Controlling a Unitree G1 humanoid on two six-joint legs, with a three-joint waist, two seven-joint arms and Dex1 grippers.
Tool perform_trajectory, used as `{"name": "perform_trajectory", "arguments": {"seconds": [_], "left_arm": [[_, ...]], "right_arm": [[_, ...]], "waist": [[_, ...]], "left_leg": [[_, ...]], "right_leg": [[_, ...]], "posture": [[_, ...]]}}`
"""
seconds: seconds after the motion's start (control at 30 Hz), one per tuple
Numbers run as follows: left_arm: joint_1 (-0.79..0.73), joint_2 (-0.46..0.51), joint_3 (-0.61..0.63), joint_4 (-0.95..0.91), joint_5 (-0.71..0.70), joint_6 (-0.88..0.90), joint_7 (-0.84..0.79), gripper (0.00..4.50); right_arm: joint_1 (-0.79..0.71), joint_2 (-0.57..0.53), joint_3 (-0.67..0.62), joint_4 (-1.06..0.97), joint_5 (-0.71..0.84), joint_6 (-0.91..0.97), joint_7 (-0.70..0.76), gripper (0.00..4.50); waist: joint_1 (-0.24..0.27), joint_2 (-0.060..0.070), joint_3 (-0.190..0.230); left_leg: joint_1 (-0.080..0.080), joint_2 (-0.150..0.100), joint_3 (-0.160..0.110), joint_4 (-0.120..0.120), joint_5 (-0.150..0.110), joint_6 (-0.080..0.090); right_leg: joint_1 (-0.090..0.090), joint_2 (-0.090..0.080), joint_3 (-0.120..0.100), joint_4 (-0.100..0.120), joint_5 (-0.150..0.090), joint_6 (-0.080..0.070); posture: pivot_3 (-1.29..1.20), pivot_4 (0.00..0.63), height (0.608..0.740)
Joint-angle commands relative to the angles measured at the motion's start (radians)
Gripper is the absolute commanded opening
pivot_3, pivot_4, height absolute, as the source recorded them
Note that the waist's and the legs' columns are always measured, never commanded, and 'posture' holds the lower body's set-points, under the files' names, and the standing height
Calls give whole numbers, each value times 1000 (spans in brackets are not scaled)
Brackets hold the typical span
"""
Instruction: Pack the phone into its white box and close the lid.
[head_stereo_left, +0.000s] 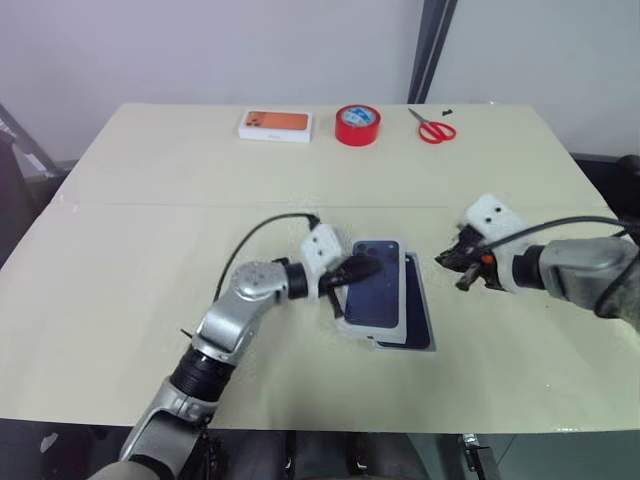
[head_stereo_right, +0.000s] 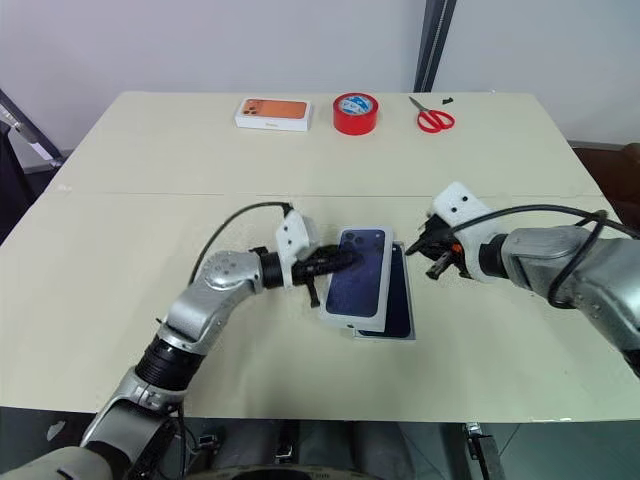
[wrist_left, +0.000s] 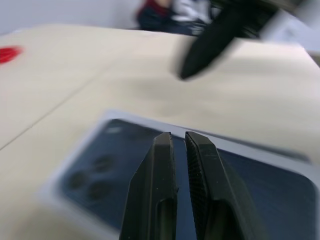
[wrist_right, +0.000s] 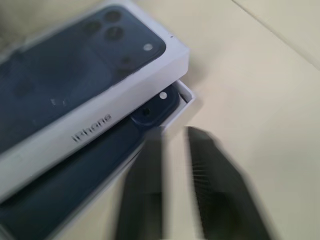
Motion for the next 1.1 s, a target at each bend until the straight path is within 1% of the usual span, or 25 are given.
{"name": "perform_trajectory", "arguments": {"seconds": [0.03,0.1,0.17,0.27,0.33,0.43,0.57,0.67,0.8,0.93,1.1], "left_arm": [[-47,38,67,-28,-2,233,107,465],[-68,86,44,-29,12,376,124,465],[-78,107,32,-37,-4,470,125,465],[-103,91,32,-42,-46,549,107,465],[-123,91,2,-44,-55,586,88,465],[-142,101,-66,-51,-55,591,49,465],[-159,88,-107,-51,-61,562,17,465],[-158,72,-109,-80,-98,562,-22,465],[-172,35,-96,-79,-124,566,-33,465],[-184,18,-119,-71,-118,555,-38,465],[-191,12,-147,-53,-101,542,-37,465]], "right_arm": [[8,-1,45,-55,-163,-84,80,24],[11,23,61,-64,-209,-91,106,24],[11,47,74,-66,-252,-90,123,24],[6,93,89,-67,-301,-80,146,24],[3,116,92,-69,-325,-70,164,24],[2,134,101,-78,-360,-63,194,24],[20,137,87,-96,-390,-55,229,24],[47,124,49,-107,-399,-45,253,24],[87,96,-9,-113,-408,-34,288,24],[131,72,-54,-128,-408,-21,320,24],[176,71,-72,-136,-431,-21,336,24]], "waist": [[2,0,0],[1,0,0],[2,-1,0],[7,-1,1],[13,-1,1],[20,-1,1],[21,-1,1],[23,-1,1],[25,-1,1],[25,-1,1],[22,-1,0]], "left_leg": [[0,0,0,0,0,0],[0,-1,0,0,0,0],[0,-1,0,0,0,0],[0,-1,0,0,0,0],[0,-1,0,0,0,0],[0,-2,0,1,0,-1],[0,-2,0,0,0,-1],[0,-2,0,0,0,-1],[-1,-2,0,0,0,-1],[-1,-2,0,0,0,-1],[0,-2,0,0,0,-1]], "right_leg": [[0,0,0,0,0,0],[0,0,0,0,0,0],[0,0,0,0,0,1],[0,0,0,0,0,1],[0,-1,0,0,0,1],[0,-1,0,-1,0,1],[0,-2,0,-1,0,0],[0,-2,0,-1,0,0],[0,-3,0,-1,0,0],[0,-3,0,-1,0,0],[0,-2,0,0,0,0]], "posture": [[0,150,729],[0,150,729],[0,150,729],[0,150,729],[0,150,729],[0,150,729],[0,150,729],[0,150,729],[0,150,729],[0,150,729],[0,150,729]]}}
